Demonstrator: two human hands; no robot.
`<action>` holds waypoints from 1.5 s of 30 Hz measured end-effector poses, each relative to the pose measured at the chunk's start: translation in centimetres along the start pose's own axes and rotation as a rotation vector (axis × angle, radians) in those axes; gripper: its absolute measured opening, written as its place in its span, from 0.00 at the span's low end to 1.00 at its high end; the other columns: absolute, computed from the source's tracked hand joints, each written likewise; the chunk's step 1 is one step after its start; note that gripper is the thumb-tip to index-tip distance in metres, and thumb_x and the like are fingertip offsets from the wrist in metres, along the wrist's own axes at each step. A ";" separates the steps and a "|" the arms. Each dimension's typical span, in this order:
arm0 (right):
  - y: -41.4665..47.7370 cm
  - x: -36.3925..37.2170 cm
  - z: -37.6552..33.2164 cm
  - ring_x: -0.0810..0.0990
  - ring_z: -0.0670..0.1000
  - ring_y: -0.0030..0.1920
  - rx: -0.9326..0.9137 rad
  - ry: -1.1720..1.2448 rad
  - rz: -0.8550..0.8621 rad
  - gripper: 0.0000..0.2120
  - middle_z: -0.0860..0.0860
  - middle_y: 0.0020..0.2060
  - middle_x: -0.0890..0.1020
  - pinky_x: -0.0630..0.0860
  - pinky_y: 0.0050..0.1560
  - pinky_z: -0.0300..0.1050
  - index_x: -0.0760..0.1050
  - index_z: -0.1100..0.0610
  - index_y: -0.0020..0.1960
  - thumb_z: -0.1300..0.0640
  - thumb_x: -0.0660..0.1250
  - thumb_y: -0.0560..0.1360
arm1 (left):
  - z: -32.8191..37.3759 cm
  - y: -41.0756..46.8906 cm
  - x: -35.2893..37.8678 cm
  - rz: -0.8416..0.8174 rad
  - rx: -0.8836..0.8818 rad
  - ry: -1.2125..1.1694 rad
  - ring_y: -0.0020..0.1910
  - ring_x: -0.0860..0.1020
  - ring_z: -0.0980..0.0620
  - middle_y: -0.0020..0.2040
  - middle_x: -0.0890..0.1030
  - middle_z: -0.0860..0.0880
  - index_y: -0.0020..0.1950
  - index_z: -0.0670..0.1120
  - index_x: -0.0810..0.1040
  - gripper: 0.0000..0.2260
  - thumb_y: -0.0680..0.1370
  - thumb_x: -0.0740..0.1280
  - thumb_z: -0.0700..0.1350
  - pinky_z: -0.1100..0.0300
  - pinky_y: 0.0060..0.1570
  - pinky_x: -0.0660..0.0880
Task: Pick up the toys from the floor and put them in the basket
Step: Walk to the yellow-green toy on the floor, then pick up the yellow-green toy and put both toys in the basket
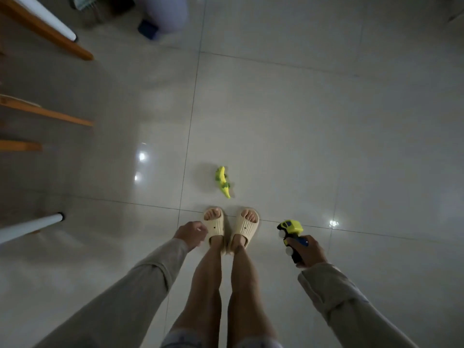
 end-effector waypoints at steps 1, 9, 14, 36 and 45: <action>2.5 0.6 -0.6 0.74 0.55 0.32 0.009 0.028 -0.009 0.19 0.56 0.35 0.76 0.72 0.25 0.40 0.73 0.64 0.58 0.55 0.70 0.72 | 0.3 2.4 0.1 -0.005 -0.005 0.015 0.46 0.79 0.44 0.50 0.82 0.40 0.52 0.43 0.78 0.11 0.77 0.59 0.44 0.58 0.48 0.75; 20.2 9.1 -6.1 0.77 0.55 0.38 -0.018 0.075 -0.037 0.22 0.57 0.46 0.75 0.80 0.39 0.55 0.72 0.62 0.61 0.52 0.71 0.71 | 2.8 24.5 -0.4 0.066 0.021 0.054 0.57 0.78 0.39 0.57 0.81 0.37 0.57 0.41 0.77 0.13 0.74 0.63 0.45 0.50 0.59 0.75; 28.9 14.4 -8.3 0.80 0.61 0.52 -0.166 -0.061 -0.050 0.23 0.55 0.47 0.76 0.80 0.51 0.62 0.74 0.59 0.60 0.48 0.71 0.70 | 1.3 36.4 2.7 0.070 -0.086 0.080 0.64 0.74 0.39 0.64 0.75 0.37 0.67 0.41 0.68 0.25 0.74 0.63 0.52 0.51 0.60 0.72; 12.5 10.2 -3.8 0.75 0.53 0.31 -0.066 0.014 -0.064 0.20 0.59 0.43 0.77 0.74 0.26 0.42 0.74 0.60 0.57 0.51 0.72 0.70 | -2.4 19.3 1.7 0.139 -0.062 -0.207 0.52 0.76 0.40 0.54 0.78 0.35 0.48 0.42 0.67 0.17 0.65 0.69 0.45 0.53 0.45 0.70; -10.7 4.2 -2.1 0.77 0.56 0.41 -0.131 -0.141 -0.053 0.22 0.56 0.43 0.76 0.78 0.39 0.46 0.74 0.59 0.57 0.47 0.71 0.70 | -7.4 -7.4 -3.2 0.180 -0.113 -0.426 0.55 0.77 0.34 0.61 0.76 0.31 0.68 0.40 0.67 0.34 0.61 0.65 0.40 0.51 0.43 0.74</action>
Point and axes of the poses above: each hand's wrist, its own y-axis towards the middle knuckle, its own x-axis out of the palm, z = x × y, the point moved 6 cm from there along y, towards the middle knuckle
